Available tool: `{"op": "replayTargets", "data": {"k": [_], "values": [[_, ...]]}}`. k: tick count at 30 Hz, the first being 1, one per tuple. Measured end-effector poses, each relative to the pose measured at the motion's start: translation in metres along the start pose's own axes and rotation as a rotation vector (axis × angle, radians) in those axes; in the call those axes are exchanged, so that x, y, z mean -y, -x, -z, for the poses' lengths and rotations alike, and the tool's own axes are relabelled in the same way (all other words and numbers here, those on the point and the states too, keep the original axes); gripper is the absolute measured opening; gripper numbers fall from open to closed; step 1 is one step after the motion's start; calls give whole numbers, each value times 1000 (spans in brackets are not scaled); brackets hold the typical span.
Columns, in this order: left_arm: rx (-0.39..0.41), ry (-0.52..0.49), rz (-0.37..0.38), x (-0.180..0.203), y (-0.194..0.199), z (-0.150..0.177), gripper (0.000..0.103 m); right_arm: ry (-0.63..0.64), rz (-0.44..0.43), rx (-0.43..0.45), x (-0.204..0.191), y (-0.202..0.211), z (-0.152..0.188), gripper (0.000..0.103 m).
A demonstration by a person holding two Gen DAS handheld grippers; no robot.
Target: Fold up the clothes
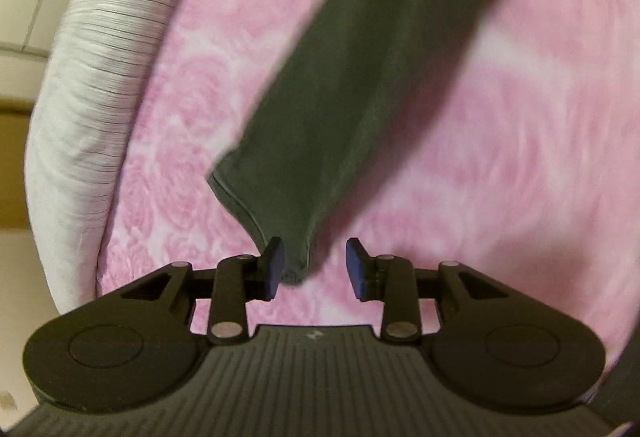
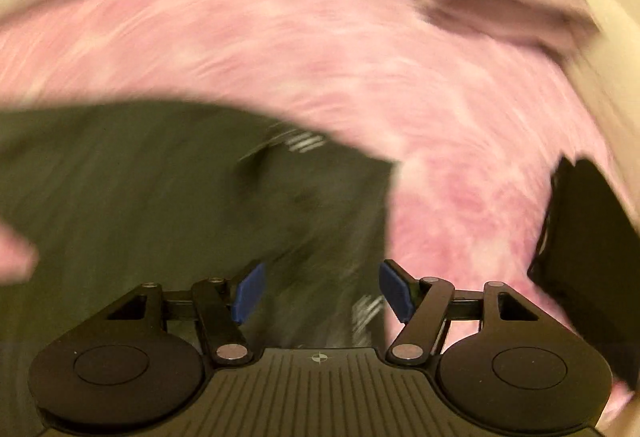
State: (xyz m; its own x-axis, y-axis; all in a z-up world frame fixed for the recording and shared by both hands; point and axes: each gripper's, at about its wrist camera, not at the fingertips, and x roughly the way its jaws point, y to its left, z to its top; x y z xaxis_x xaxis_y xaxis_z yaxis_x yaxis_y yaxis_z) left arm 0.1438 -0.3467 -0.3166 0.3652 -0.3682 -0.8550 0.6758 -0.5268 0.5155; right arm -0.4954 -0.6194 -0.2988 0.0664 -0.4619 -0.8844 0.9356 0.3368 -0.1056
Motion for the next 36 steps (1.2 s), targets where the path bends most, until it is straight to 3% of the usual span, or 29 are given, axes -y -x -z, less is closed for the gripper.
{"op": "replayTargets", "data": {"k": [1, 5, 8, 9, 10, 13, 17, 21, 23, 24, 26, 30, 34, 36], "values": [[12, 31, 4, 1, 8, -12, 30, -55, -29, -1, 16, -16, -10, 68], [79, -8, 38, 30, 15, -87, 31, -167, -164, -24, 63, -61, -37, 67], [152, -106, 39, 61, 13, -149, 33, -184, -248, -20, 76, -80, -45, 66], [168, -124, 41, 69, 10, -168, 34, -201, -266, -23, 80, -84, -44, 62], [182, -140, 43, 78, 6, -187, 34, -220, -283, -28, 83, -88, -43, 47], [213, -131, 59, 93, -1, -241, 34, -225, -309, -43, 86, -90, -48, 23], [304, -96, 108, 108, 5, -295, 35, -123, -315, -32, 86, -100, -83, 21], [313, -169, 119, 136, 2, -316, 34, -25, -332, -46, 79, -115, -89, 28], [333, -167, 133, 148, 14, -317, 34, -77, -322, -31, 88, -99, -80, 44], [351, -154, 150, 152, 23, -318, 34, -99, -321, -14, 92, -88, -74, 46], [386, -127, 186, 161, 40, -319, 34, -140, -358, 11, 101, -58, -51, 47], [455, -97, 270, 188, 73, -322, 41, -216, -514, -78, 108, -26, 10, 48], [517, -131, 388, 234, 102, -325, 41, -218, -589, -128, 95, -30, 44, 48], [530, -157, 407, 252, 108, -328, 41, -243, -623, -128, 90, -41, 48, 46]]}}
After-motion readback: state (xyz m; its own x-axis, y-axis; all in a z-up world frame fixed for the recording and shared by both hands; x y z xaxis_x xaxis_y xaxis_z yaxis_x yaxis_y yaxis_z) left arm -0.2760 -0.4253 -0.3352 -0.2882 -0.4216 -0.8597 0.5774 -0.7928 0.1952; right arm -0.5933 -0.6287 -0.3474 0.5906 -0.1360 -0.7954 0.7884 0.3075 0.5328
